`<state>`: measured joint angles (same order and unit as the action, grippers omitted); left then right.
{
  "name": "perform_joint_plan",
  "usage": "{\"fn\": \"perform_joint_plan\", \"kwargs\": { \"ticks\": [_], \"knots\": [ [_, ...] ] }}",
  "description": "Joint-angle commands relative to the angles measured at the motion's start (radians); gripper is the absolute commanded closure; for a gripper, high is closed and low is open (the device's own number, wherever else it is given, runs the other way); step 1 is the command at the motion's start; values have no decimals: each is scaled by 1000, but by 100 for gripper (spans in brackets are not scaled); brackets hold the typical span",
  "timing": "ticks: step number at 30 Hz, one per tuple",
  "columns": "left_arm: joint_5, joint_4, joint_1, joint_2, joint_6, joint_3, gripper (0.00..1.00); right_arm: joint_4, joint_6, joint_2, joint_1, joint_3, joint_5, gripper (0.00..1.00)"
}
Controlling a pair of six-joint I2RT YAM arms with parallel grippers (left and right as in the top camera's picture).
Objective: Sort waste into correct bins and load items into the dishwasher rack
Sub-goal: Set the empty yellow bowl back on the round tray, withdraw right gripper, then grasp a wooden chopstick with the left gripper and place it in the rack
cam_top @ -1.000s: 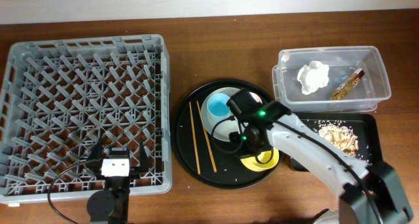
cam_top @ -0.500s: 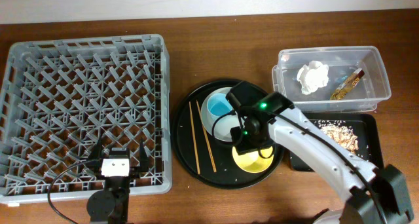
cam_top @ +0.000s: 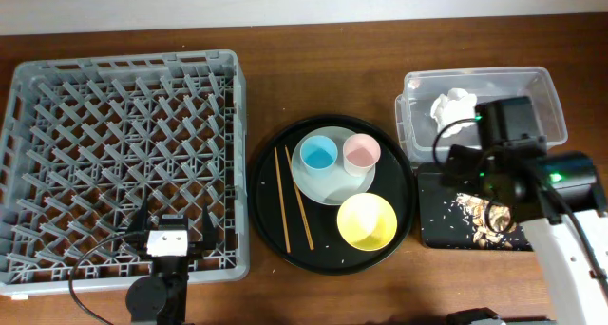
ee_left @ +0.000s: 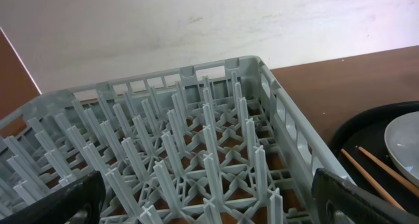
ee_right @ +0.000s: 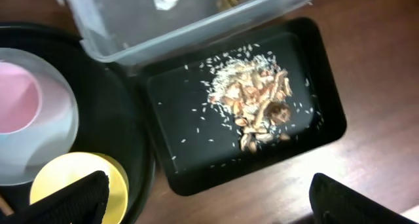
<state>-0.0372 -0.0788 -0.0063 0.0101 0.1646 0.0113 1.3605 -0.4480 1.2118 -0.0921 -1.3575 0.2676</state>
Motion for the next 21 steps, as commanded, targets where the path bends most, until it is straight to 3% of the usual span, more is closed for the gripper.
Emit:
{"fn": "perform_joint_plan", "kwargs": {
  "ticks": [1, 4, 7, 11, 16, 18, 21],
  "knots": [
    [-3, -2, -2, -5, 9, -2, 1, 5, 2, 11, 34, -15, -5, 1],
    [-9, 49, -2, -5, 13, -2, 1, 5, 2, 27, 34, -15, -5, 1],
    [190, 113, -2, -5, 5, 50, 1, 5, 2, 39, 34, -15, -5, 1],
    [329, -188, -2, 119, -46, 430, 1, 5, 2, 52, 34, -15, -5, 1],
    [511, -808, -2, 618, -32, 1154, 1, 5, 2, 57, 34, -15, -5, 1],
    [536, -844, -2, 742, -61, 1286, 1, 5, 2, 57, 34, -15, -5, 1],
    [720, -871, -2, 823, -122, 1336, 1, 5, 2, 57, 34, -15, -5, 1]
  ]
}}
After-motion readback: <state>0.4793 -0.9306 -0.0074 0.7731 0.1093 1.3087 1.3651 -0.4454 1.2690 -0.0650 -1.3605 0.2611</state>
